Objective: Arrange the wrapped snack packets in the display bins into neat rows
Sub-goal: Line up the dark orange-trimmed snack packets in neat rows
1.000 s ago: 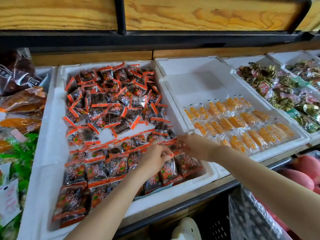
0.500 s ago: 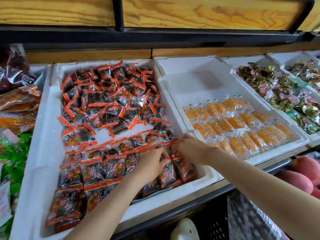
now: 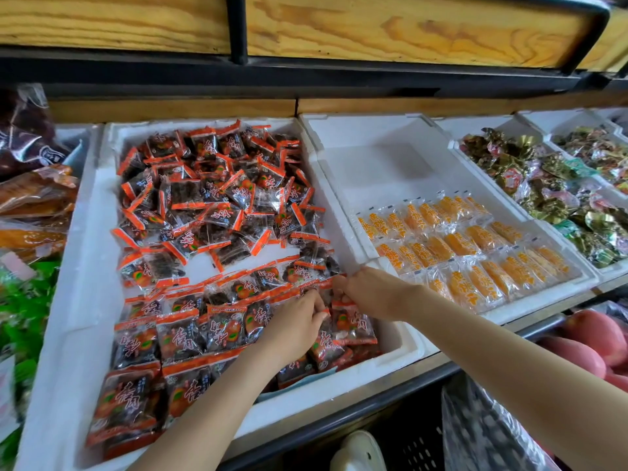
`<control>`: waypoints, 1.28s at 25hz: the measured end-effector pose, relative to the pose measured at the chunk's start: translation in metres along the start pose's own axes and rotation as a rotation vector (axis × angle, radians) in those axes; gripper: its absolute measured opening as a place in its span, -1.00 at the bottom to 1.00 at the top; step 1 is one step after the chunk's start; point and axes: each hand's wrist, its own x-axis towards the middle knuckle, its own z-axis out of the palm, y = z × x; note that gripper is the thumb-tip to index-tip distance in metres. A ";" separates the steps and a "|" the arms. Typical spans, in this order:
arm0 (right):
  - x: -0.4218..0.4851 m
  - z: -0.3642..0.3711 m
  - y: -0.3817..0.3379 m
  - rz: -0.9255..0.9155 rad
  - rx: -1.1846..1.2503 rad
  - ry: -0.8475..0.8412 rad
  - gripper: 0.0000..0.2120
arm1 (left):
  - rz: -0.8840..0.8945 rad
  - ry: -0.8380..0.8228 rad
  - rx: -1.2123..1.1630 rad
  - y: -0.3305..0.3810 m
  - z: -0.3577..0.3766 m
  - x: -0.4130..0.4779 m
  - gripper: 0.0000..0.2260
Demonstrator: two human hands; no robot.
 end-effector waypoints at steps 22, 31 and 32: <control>-0.012 0.001 -0.001 -0.030 0.122 -0.137 -0.86 | -0.032 -0.095 -0.060 0.001 0.001 -0.002 -0.91; -0.013 0.023 -0.006 -0.028 -0.114 0.058 -0.81 | -0.043 -0.095 -0.089 0.003 0.001 -0.004 -0.95; -0.014 0.026 -0.007 -0.030 -0.143 0.105 -0.79 | -0.047 -0.092 -0.089 0.003 0.002 -0.003 -0.95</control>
